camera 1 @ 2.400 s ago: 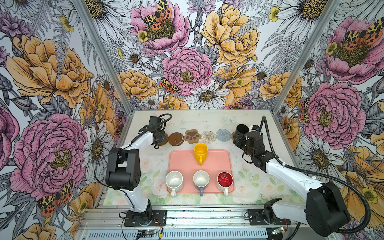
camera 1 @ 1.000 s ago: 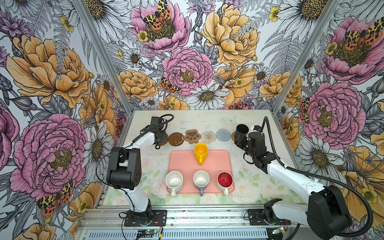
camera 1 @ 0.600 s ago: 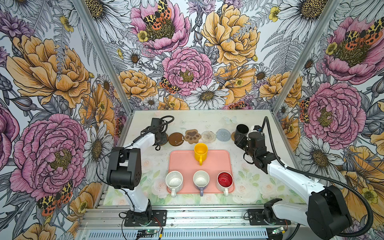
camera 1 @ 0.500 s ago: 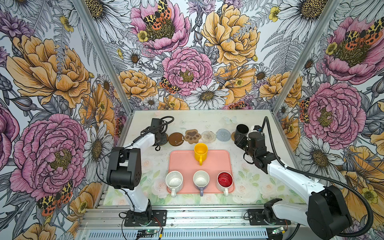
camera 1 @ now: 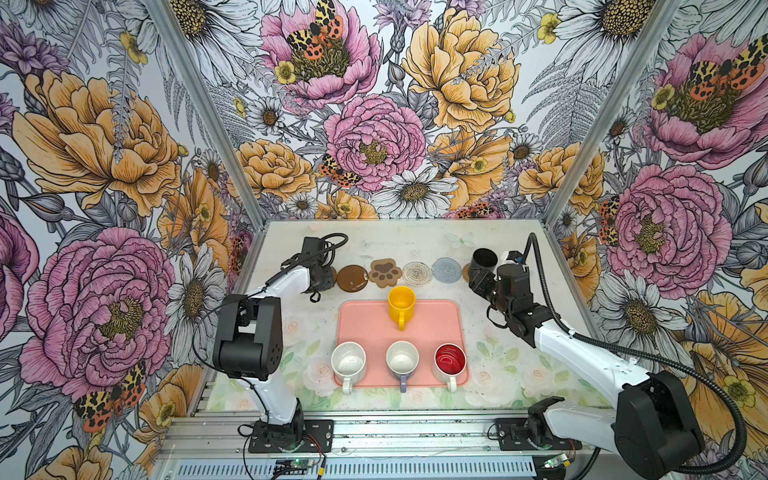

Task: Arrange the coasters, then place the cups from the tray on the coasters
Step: 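Open the left gripper and raise it off the white mug, then draw the left gripper back while the right gripper moves toward the black mug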

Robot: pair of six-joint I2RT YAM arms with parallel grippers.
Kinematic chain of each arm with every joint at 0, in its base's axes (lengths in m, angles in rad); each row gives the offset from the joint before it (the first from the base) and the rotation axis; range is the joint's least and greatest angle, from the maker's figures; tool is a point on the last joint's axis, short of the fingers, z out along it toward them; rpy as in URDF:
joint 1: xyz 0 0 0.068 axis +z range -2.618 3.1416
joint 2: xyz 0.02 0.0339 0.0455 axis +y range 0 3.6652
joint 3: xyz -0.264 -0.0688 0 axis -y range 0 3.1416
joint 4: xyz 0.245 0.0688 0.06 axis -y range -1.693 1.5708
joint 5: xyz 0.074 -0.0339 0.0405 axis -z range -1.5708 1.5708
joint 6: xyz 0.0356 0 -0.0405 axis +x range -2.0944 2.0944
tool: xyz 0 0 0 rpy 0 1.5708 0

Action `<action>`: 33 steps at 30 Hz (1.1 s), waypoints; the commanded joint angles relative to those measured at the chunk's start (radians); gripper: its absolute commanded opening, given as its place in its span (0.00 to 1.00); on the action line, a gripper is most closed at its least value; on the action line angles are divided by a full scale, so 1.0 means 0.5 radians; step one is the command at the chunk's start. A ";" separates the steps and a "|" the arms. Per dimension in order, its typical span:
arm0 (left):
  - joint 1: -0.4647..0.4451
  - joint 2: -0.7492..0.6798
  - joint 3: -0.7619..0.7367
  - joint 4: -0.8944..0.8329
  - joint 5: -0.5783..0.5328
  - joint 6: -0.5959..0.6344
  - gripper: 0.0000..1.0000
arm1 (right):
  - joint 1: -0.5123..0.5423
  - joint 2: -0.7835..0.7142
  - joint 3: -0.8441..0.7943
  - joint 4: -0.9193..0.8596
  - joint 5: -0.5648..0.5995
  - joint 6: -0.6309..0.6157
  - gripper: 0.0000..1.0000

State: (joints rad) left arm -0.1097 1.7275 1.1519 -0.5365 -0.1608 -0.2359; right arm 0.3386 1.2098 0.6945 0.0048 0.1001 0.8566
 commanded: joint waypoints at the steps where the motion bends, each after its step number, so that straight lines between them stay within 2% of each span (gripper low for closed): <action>1: -0.025 -0.152 -0.015 -0.042 -0.038 -0.030 0.41 | -0.012 -0.057 -0.011 0.020 0.021 0.012 0.55; 10: -0.100 -0.461 -0.027 -0.092 -0.083 -0.056 0.45 | -0.013 -0.064 -0.017 0.033 0.002 0.030 0.55; 13: -0.155 -0.599 -0.049 -0.087 -0.082 -0.131 0.45 | -0.012 -0.068 -0.029 0.061 -0.015 0.029 0.55; 18: -0.421 -0.853 -0.121 -0.039 -0.276 -0.288 0.45 | -0.011 -0.061 -0.057 0.142 -0.071 0.035 0.55; 24: -0.776 -1.110 -0.242 0.207 -0.488 -0.398 0.47 | -0.013 -0.057 -0.057 0.171 -0.120 0.040 0.55; 28: -0.894 -1.221 -0.271 0.241 -0.708 -0.431 0.47 | -0.014 -0.072 -0.057 0.172 -0.136 0.042 0.55; 31: -0.948 -1.295 -0.322 0.262 -0.766 -0.418 0.48 | -0.014 -0.082 -0.054 0.163 -0.136 0.039 0.55; 33: -0.958 -1.331 -0.366 0.285 -0.786 -0.420 0.55 | -0.009 -0.088 -0.049 0.160 -0.138 0.039 0.54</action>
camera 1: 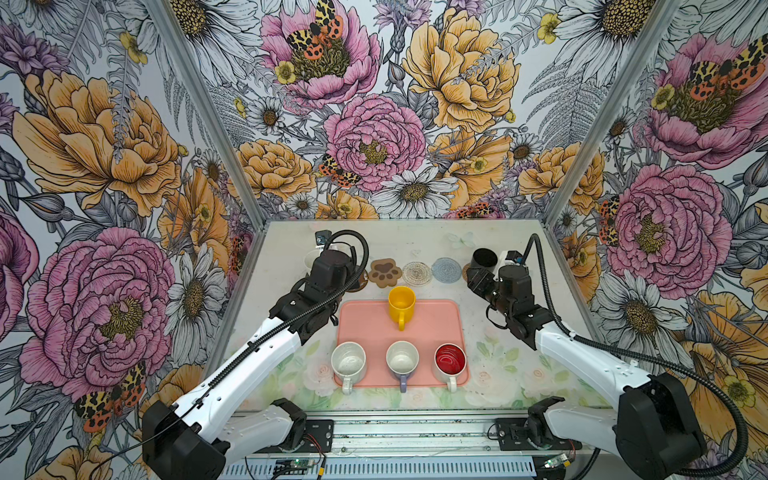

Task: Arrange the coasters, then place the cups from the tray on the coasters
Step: 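Draw the left gripper back while the right gripper moves toward the black mug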

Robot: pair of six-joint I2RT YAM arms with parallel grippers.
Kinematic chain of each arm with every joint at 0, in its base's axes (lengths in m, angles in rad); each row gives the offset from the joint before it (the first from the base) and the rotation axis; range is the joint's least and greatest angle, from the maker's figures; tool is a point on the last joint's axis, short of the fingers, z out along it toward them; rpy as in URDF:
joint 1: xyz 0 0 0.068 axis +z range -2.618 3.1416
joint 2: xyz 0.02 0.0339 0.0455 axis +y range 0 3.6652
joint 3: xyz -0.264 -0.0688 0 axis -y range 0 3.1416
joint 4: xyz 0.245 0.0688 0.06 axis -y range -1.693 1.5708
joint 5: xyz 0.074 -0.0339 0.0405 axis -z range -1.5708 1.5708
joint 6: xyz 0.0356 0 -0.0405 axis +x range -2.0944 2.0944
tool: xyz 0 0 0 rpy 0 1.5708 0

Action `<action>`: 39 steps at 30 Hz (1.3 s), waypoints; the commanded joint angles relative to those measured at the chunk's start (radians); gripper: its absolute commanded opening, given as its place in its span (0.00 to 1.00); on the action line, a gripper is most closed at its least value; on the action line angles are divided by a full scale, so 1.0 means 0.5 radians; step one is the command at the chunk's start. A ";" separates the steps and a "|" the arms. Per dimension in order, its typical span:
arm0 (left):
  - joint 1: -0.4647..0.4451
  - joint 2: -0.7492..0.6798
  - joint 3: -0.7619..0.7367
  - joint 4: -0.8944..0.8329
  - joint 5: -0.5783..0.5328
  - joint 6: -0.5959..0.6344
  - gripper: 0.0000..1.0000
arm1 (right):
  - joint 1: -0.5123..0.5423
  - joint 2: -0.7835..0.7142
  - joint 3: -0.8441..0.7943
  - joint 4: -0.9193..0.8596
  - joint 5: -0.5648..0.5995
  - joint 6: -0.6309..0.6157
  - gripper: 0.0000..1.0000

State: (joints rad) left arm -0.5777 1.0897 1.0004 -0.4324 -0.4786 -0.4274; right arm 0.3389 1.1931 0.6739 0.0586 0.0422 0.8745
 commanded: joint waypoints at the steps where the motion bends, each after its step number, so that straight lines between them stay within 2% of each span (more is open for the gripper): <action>1: -0.026 -0.070 -0.089 0.095 -0.156 -0.038 0.56 | -0.009 -0.054 -0.002 0.051 -0.023 0.000 0.53; 8: -0.023 -0.059 -0.289 0.381 -0.166 0.009 0.62 | 0.051 -0.046 0.059 -0.008 0.021 -0.010 0.51; 20: -0.010 0.139 -0.293 0.491 -0.202 0.068 0.66 | 0.239 0.090 0.177 0.007 0.247 -0.033 0.51; 31: 0.004 0.160 -0.359 0.662 -0.134 0.150 0.67 | 0.309 0.365 0.351 0.026 0.204 -0.038 0.51; 39: 0.004 0.130 -0.374 0.674 -0.107 0.146 0.68 | 0.351 0.376 0.396 0.016 0.188 -0.050 0.50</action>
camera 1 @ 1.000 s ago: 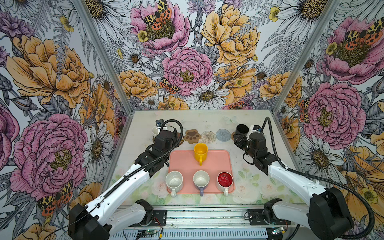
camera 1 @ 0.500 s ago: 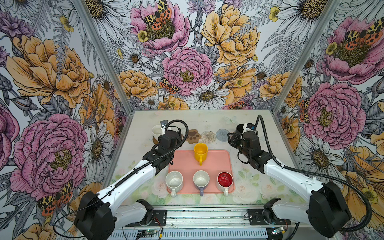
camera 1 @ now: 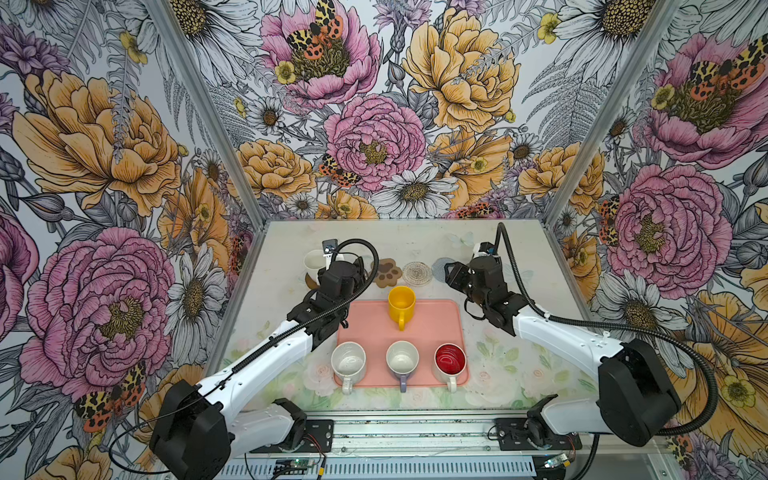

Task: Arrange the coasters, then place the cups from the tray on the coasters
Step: 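Draw the left gripper back while the right gripper moves toward the black mug, then move the right gripper over the yellow mug on the tray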

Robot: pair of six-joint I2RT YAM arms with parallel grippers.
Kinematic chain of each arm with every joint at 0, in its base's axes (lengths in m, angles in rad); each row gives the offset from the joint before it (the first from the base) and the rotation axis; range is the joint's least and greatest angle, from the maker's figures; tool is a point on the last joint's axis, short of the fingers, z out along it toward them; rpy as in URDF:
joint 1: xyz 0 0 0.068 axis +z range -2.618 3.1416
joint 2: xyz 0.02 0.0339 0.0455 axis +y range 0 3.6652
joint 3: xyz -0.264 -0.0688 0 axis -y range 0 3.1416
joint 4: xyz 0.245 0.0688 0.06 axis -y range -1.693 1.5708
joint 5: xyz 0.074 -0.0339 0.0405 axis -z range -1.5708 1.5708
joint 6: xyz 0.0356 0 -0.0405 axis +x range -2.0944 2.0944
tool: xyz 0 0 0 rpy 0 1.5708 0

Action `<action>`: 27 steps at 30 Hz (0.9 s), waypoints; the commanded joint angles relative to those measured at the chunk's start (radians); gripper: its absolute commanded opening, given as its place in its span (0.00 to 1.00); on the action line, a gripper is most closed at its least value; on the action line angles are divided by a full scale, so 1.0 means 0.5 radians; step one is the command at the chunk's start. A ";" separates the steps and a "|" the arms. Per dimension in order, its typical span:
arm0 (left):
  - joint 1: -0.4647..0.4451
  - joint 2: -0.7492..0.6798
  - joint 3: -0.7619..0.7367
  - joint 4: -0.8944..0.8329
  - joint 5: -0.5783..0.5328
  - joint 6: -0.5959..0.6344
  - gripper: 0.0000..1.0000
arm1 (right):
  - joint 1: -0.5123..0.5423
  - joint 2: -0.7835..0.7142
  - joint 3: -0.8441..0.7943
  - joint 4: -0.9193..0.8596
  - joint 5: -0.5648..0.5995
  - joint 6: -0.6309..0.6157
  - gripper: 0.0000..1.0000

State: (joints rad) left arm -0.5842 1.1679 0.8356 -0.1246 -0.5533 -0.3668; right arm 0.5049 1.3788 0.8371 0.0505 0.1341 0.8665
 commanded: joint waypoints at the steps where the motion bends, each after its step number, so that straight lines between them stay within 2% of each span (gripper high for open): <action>1: 0.015 -0.032 -0.047 0.058 0.042 0.025 0.68 | 0.024 -0.001 0.070 0.024 0.009 -0.033 0.50; 7: 0.015 -0.095 -0.079 0.055 0.033 0.027 0.68 | 0.068 -0.060 0.100 -0.052 0.066 -0.078 0.49; 19: 0.034 -0.307 -0.194 0.075 0.014 0.022 0.71 | 0.283 -0.128 0.277 -0.328 0.346 -0.274 0.49; 27: 0.092 -0.402 -0.250 0.045 0.023 0.025 0.73 | 0.366 -0.091 0.361 -0.420 0.368 -0.311 0.49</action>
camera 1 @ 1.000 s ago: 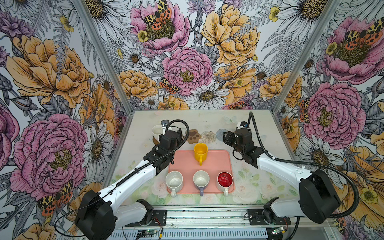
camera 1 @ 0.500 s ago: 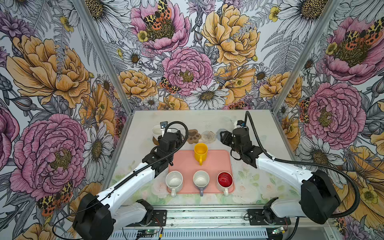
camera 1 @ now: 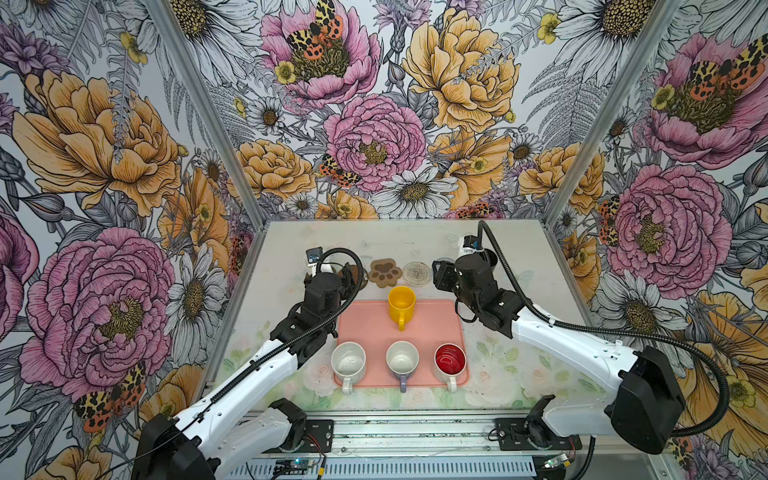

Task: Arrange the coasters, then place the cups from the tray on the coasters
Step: 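Move the right gripper over the yellow mug on the tray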

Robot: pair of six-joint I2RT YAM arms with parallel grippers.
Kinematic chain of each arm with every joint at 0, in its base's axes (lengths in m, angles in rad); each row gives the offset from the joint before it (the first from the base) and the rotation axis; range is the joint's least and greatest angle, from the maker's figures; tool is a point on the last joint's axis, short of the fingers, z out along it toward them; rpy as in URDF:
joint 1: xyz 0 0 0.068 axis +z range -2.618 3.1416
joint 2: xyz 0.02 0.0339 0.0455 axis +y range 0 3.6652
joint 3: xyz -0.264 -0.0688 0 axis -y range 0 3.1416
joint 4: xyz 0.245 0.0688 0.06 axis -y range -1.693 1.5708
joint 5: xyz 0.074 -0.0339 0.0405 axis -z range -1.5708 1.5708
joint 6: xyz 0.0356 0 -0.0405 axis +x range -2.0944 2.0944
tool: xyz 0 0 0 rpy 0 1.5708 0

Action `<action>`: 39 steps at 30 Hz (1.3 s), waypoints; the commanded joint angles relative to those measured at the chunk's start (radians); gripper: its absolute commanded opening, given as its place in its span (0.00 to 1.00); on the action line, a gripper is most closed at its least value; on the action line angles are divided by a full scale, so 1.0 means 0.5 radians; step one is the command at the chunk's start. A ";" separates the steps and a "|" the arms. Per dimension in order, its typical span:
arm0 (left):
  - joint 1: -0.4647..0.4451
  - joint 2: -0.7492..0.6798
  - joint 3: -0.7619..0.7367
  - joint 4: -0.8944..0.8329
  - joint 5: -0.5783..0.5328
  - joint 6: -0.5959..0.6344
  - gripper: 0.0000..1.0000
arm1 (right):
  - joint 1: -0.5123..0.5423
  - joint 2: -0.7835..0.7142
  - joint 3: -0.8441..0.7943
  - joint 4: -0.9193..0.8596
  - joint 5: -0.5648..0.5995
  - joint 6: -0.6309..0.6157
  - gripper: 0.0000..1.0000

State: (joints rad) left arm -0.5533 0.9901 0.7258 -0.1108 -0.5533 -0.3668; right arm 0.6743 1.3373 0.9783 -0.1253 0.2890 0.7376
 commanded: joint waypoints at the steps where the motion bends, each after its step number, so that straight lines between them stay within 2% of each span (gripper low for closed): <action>1: 0.038 -0.057 -0.036 0.014 0.025 0.020 0.73 | 0.033 0.000 0.085 -0.083 0.056 -0.054 0.49; 12: 0.158 -0.121 -0.105 -0.023 0.108 0.013 0.75 | 0.064 0.078 0.066 -0.145 -0.196 0.022 0.51; 22: 0.237 -0.162 -0.161 -0.027 0.183 0.007 0.75 | 0.136 0.134 0.047 -0.278 -0.211 0.058 0.51; 32: 0.384 -0.108 -0.216 0.021 0.324 -0.026 0.75 | 0.228 0.402 0.191 -0.344 -0.348 0.062 0.52; 39: 0.393 -0.109 -0.219 0.029 0.330 -0.033 0.75 | 0.356 0.511 0.267 -0.470 -0.365 0.060 0.52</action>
State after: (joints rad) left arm -0.3634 0.9401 0.6205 -0.1181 -0.4160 -0.3683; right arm 0.8318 1.5814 1.0729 -0.3199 0.1177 0.7662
